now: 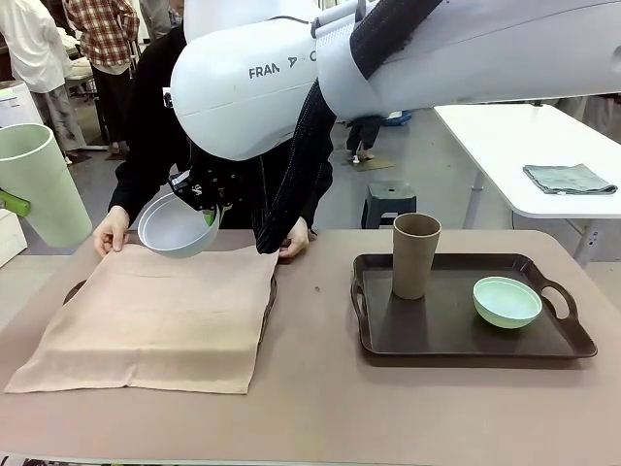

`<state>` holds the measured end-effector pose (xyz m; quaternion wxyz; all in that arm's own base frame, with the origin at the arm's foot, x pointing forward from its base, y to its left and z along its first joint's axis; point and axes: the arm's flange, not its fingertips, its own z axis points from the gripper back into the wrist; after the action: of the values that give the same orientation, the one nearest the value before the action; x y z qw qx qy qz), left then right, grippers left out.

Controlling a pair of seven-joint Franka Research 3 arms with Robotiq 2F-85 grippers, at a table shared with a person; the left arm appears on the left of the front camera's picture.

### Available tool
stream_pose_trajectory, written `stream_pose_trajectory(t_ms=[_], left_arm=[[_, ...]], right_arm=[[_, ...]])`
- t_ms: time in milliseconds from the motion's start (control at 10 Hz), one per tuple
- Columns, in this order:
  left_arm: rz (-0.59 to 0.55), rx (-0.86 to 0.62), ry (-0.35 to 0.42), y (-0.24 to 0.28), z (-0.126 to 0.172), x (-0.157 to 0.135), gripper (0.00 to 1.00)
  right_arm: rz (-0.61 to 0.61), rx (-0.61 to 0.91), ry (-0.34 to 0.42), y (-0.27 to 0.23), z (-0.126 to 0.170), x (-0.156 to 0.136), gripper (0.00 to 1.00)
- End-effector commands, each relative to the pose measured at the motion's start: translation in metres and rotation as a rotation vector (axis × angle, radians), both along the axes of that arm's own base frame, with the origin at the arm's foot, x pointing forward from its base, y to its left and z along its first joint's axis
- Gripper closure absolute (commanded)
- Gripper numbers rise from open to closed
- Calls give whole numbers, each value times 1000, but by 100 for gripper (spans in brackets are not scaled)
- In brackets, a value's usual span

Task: Set up a tray with a mat and arrange the tableware.
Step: Place the Picnic Bowl and Reusable plastic cup back onto the Handle tray in front of the human's position.

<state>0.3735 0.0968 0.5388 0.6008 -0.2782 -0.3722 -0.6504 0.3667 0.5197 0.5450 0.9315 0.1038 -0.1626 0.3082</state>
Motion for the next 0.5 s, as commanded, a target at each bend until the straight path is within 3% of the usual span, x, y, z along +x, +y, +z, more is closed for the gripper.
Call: stream_pose_trajectory(t_ms=[0, 400], left_arm=[[-5, 0, -18, 0, 2, 0, 70], [-5, 0, -18, 0, 2, 0, 70]], right_arm=[[0, -8, 3, 2, 1, -1, 100], [0, -8, 3, 2, 1, -1, 100]])
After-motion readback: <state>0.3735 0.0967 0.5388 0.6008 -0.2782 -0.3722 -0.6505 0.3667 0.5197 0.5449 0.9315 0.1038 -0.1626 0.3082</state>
